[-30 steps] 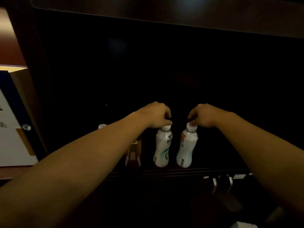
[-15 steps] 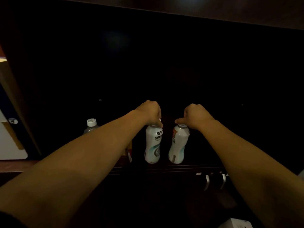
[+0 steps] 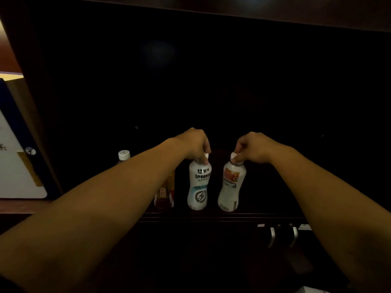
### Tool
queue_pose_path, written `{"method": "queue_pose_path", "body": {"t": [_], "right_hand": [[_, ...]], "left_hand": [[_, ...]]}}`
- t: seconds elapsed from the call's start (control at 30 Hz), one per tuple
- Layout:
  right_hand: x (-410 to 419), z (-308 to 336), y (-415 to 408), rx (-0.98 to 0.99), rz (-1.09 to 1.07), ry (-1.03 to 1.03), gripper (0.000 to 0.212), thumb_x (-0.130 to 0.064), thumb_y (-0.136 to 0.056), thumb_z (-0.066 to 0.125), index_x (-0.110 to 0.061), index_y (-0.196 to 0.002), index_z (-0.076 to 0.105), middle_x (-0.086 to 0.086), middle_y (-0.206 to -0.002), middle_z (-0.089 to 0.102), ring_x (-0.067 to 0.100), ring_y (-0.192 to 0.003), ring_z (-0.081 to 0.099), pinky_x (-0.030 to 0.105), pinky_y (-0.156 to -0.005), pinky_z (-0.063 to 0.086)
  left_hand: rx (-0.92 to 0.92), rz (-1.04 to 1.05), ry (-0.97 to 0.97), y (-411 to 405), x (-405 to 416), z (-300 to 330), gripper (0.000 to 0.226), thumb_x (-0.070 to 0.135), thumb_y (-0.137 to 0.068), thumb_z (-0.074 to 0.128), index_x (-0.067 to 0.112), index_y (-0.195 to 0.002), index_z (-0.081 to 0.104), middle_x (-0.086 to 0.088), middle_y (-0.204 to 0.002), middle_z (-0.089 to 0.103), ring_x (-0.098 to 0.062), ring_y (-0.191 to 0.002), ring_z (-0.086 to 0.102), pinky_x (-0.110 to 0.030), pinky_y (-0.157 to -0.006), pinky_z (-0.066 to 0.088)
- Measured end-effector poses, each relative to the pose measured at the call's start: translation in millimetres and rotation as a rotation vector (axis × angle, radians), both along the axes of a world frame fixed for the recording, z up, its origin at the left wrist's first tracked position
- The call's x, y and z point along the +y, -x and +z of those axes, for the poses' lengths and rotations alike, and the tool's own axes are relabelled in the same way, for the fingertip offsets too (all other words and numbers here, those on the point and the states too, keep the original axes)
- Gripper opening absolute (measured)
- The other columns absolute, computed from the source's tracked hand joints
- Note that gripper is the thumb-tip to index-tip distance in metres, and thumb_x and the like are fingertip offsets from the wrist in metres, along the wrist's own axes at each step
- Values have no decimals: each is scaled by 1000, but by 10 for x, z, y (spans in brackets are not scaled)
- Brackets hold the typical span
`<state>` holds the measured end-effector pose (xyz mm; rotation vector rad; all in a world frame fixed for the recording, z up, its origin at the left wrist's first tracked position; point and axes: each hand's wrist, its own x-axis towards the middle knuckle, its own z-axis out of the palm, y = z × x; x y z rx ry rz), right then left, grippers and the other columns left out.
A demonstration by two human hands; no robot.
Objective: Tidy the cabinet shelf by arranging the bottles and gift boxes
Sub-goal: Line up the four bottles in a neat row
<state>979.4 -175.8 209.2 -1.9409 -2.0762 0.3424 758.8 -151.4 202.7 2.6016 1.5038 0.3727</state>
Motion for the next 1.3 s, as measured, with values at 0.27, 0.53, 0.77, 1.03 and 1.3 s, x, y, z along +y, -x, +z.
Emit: {"method": "queue_pose_path", "body": {"t": [0.27,0.53,0.77,1.03,1.3], "right_hand": [[31,68,-65,25,69,162,56,-32,-72,85,-28,-122,62,-6,-114,66,13,-106,62,32,-91,50],[47,-20,116,-266,-87,-33,45,-59,-72,77,-15,-82,72,1,-86,68,14,-78,62,29,-63,52],[23,65,88,-153,3,57,34,-36,-72,85,-25,-101,73,-5,-104,68,13,-94,60,28,-80,48],[9,80,-10,-122,101,93,57,-22,-76,83,-31,-129,62,-5,-128,63,7,-105,57,22,-85,41],[51,11,25,-170,-15,-25,32,-51,-74,79,-24,-90,74,-5,-98,69,9,-86,61,25,-65,46]], "left_hand": [[8,-5,-14,-11,-19,-5,41,24,-78,84,14,-116,72,1,-123,67,-14,-114,60,-27,-92,49],[2,1,-41,-12,-15,-39,40,26,-78,83,16,-115,72,2,-123,67,-14,-116,59,-23,-88,45],[-12,9,-28,-9,-11,-50,39,23,-78,84,16,-115,72,1,-123,67,-14,-115,60,-24,-87,45],[-3,11,-41,-12,-21,-45,38,25,-78,84,18,-114,73,3,-121,68,-13,-114,60,-21,-84,43],[-8,1,-45,-9,-30,-43,41,24,-78,84,15,-117,72,2,-123,68,-13,-116,60,-21,-87,43]]}}
